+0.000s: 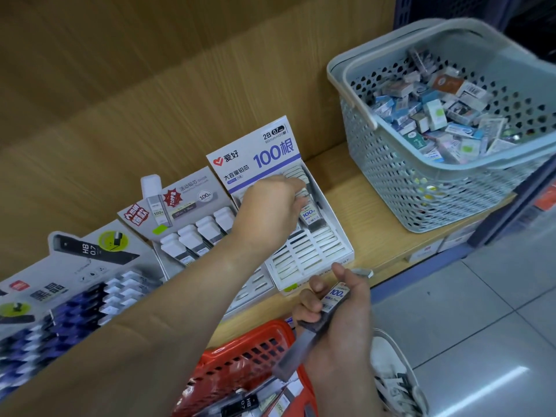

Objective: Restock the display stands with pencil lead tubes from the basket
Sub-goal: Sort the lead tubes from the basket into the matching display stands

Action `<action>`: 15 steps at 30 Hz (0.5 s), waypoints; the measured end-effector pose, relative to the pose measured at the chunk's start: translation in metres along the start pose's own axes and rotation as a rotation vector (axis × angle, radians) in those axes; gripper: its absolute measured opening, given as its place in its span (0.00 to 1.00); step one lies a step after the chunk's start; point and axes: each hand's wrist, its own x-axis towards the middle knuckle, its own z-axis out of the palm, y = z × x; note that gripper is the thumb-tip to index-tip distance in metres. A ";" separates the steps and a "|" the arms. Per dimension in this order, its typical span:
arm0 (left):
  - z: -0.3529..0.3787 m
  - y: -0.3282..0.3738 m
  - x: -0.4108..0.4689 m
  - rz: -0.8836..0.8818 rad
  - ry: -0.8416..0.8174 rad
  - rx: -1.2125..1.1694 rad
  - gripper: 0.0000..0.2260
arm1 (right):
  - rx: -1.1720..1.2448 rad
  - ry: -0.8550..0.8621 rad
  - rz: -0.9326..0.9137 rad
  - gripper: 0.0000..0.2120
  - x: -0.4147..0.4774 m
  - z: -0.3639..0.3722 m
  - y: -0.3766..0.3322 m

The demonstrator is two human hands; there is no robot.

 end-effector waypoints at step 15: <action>0.004 0.007 0.013 0.029 -0.052 0.182 0.12 | 0.112 -0.073 0.078 0.23 -0.002 0.004 -0.003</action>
